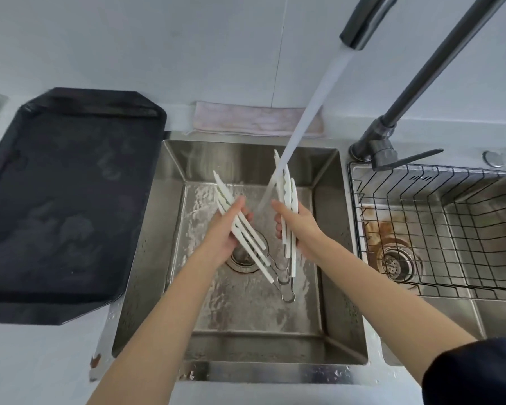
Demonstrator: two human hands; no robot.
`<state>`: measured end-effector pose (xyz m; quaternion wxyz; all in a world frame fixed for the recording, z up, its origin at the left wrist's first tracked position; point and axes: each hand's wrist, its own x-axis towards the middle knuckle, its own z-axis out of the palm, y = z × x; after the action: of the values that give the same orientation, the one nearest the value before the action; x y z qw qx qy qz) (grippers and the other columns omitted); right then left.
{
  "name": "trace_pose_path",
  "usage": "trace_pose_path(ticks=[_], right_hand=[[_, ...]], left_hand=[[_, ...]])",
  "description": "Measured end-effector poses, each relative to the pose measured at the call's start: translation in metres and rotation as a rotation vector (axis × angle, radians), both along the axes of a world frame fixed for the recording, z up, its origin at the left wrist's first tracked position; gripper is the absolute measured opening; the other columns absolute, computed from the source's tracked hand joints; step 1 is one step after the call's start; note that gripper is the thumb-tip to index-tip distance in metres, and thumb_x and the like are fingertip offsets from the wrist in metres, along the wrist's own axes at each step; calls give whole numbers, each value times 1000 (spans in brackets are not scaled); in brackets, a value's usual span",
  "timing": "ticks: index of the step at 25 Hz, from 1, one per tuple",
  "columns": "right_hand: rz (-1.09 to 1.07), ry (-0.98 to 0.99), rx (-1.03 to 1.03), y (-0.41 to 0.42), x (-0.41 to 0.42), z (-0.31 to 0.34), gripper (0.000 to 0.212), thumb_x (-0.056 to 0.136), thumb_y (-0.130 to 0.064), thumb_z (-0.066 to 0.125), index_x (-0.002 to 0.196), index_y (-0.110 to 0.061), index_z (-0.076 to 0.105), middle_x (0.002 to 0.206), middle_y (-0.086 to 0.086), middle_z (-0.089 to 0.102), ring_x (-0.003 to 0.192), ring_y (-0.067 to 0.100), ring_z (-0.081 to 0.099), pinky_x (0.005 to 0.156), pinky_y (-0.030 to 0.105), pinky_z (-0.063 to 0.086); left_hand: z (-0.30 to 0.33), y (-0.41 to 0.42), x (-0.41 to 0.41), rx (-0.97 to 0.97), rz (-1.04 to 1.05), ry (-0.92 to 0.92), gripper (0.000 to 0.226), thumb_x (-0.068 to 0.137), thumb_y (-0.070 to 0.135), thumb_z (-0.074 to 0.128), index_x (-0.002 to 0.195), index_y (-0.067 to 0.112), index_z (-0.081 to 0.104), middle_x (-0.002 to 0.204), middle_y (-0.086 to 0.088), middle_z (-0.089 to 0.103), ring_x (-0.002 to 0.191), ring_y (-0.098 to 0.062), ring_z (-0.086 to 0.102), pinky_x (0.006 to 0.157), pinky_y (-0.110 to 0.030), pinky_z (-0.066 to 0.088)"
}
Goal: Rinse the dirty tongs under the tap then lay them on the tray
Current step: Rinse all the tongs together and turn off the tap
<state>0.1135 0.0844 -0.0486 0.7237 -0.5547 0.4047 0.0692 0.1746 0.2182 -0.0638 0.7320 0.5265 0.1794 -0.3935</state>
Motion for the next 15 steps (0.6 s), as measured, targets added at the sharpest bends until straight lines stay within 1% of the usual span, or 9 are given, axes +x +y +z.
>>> trace_pose_path(ticks=[1,3,4,6,8,10,12,14,15], right_hand=[[-41,6,50,1,-4,-2,13,86,-25,63,83,-20,52,44,-7,45,38,9,42,45,24,39],[-155,8,159,2,-10,-3,15,87,-21,62,79,-20,50,40,-7,42,33,7,39,38,20,36],[-207,8,204,3,-12,-3,16,88,-20,61,78,-19,49,40,-6,41,32,6,38,36,19,36],[-284,4,257,3,-14,-4,16,89,-16,59,77,-16,48,40,-5,41,31,7,38,36,18,37],[-337,2,271,1,-15,-5,16,89,-12,57,75,-12,49,42,-2,45,35,10,44,42,22,42],[-402,-25,307,-2,-14,-6,17,89,-7,55,73,-9,49,51,3,49,45,15,51,52,26,49],[-459,-61,347,-6,-13,-7,16,90,-4,54,75,-8,49,58,6,50,55,18,54,60,27,52],[-488,-73,356,-9,-12,-8,15,90,-5,54,76,-8,50,62,7,51,61,17,56,65,26,53],[-489,-74,355,-9,-12,-8,14,90,-5,54,77,-8,51,64,7,52,63,17,57,66,25,52]], left_hand=[[5,-3,5,-21,44,7,17,86,27,61,94,12,57,76,0,59,72,-13,61,74,-29,56],[18,-12,11,-19,54,-55,18,87,27,60,98,14,55,75,0,61,65,-10,62,59,-23,56],[25,-18,13,-18,37,-106,15,87,27,60,98,18,55,74,1,61,60,-9,62,56,-22,56],[36,-29,15,9,-2,-204,12,87,28,60,97,24,54,67,2,62,54,-9,61,56,-24,53],[46,-41,17,57,-59,-318,9,87,30,59,94,26,54,62,4,61,54,-11,58,56,-25,49],[52,-52,18,101,-128,-421,6,89,32,56,91,27,52,65,3,58,54,-10,55,53,-21,47],[57,-61,19,161,-188,-527,6,91,32,53,94,26,51,69,2,58,50,-4,56,49,-18,47],[59,-66,18,193,-231,-623,13,91,32,52,98,22,51,73,2,59,47,2,57,52,-17,50],[60,-67,17,181,-245,-657,15,91,33,52,99,19,51,74,3,59,48,3,57,55,-17,50]])
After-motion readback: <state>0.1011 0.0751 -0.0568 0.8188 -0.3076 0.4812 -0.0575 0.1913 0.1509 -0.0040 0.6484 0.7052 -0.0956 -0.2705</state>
